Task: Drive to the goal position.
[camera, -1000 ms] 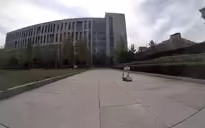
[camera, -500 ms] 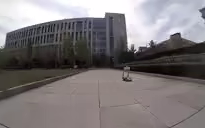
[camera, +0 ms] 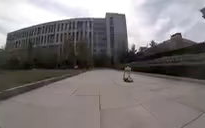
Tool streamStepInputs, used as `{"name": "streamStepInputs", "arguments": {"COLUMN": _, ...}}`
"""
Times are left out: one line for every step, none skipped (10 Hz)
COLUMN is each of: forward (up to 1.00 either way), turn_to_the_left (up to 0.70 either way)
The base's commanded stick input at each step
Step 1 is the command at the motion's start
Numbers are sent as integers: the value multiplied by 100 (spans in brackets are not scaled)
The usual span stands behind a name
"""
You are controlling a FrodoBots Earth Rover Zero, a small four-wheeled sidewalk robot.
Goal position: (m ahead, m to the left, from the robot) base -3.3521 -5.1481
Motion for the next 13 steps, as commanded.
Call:
{"name": "streamStepInputs", "arguments": {"forward": 0, "turn_to_the_left": -45}}
{"name": "streamStepInputs", "arguments": {"forward": 0, "turn_to_the_left": -45}}
{"name": "streamStepInputs", "arguments": {"forward": 0, "turn_to_the_left": -45}}
{"name": "streamStepInputs", "arguments": {"forward": 0, "turn_to_the_left": -45}}
{"name": "streamStepInputs", "arguments": {"forward": 0, "turn_to_the_left": -45}}
{"name": "streamStepInputs", "arguments": {"forward": 0, "turn_to_the_left": -45}}
{"name": "streamStepInputs", "arguments": {"forward": 0, "turn_to_the_left": -45}}
{"name": "streamStepInputs", "arguments": {"forward": 0, "turn_to_the_left": -45}}
{"name": "streamStepInputs", "arguments": {"forward": 0, "turn_to_the_left": -45}}
{"name": "streamStepInputs", "arguments": {"forward": 0, "turn_to_the_left": -45}}
{"name": "streamStepInputs", "arguments": {"forward": 0, "turn_to_the_left": -45}}
{"name": "streamStepInputs", "arguments": {"forward": 0, "turn_to_the_left": -45}}
{"name": "streamStepInputs", "arguments": {"forward": 0, "turn_to_the_left": -45}}
